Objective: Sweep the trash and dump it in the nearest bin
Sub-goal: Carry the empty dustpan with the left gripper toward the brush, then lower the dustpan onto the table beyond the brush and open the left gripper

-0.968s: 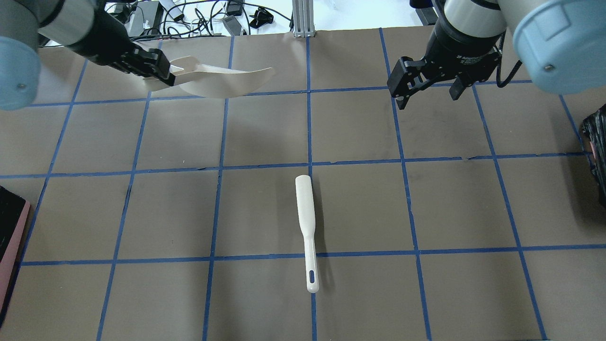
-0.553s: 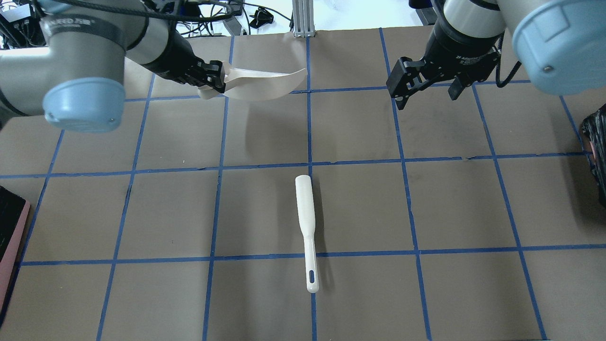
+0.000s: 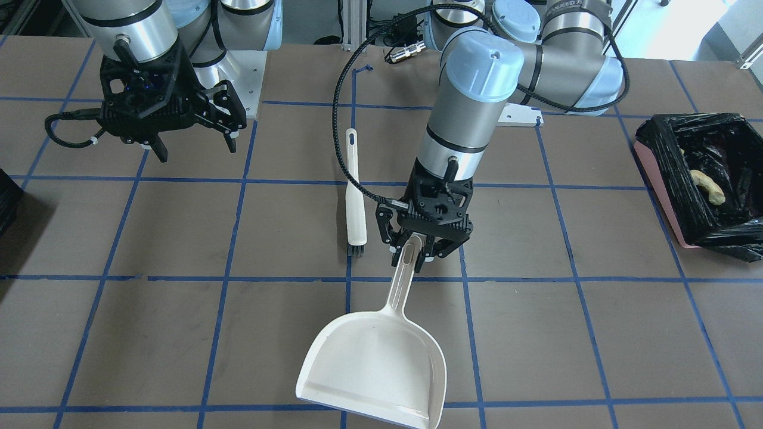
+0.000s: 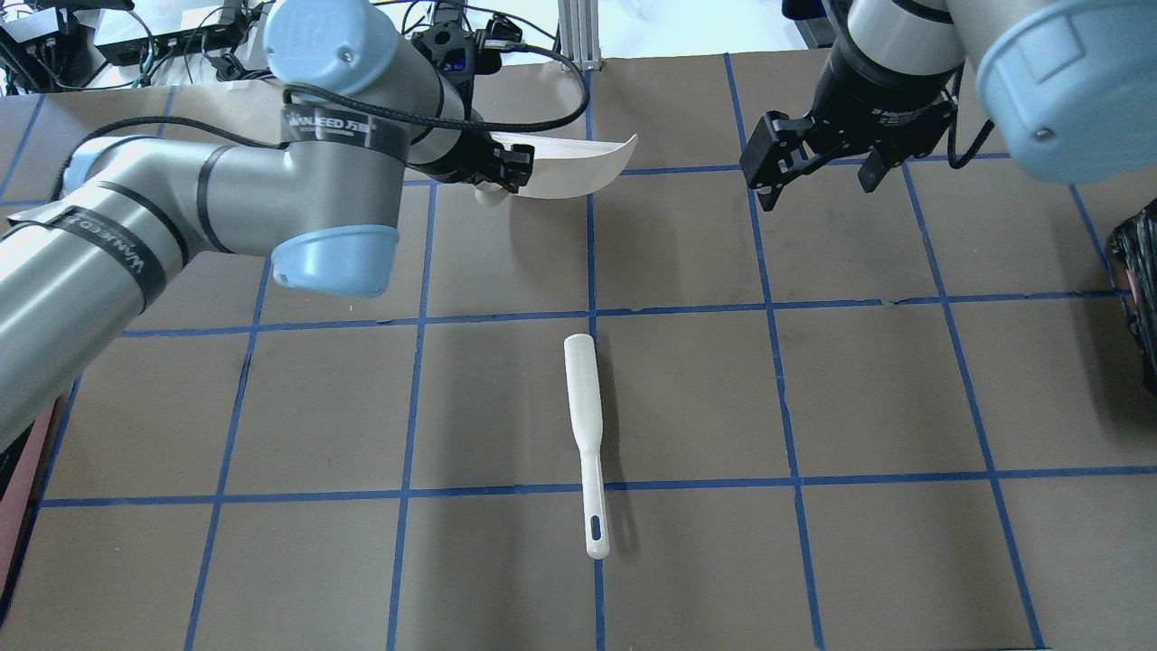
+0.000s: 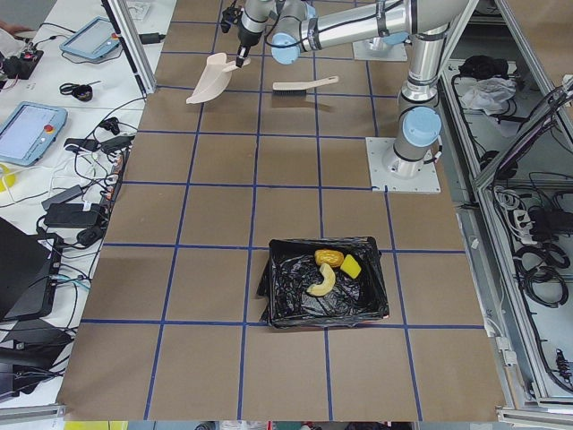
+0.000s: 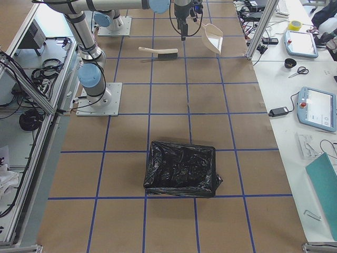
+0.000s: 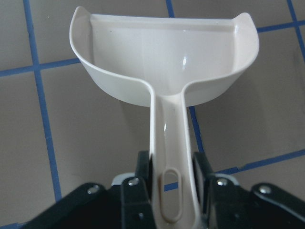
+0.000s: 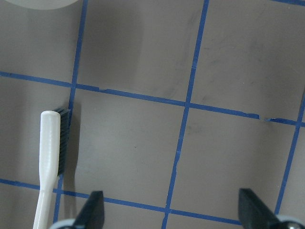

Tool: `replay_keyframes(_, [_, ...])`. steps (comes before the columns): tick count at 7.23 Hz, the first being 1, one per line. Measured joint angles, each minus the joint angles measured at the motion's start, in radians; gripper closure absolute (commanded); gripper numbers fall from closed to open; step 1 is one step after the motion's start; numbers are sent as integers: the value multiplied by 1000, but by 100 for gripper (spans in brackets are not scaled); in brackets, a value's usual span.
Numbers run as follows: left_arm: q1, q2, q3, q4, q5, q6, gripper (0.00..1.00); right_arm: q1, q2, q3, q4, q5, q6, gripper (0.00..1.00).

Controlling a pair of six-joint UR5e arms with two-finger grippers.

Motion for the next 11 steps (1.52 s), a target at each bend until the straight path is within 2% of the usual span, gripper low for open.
replay_keyframes(5, [-119, -100, -1, 92, 75, -118, 100, 3, -1, -1, -26, 2, 2, 0])
replay_keyframes(11, [-162, -120, -4, 46, 90, -227, 100, 6, -3, -1, -27, 16, 4, 0])
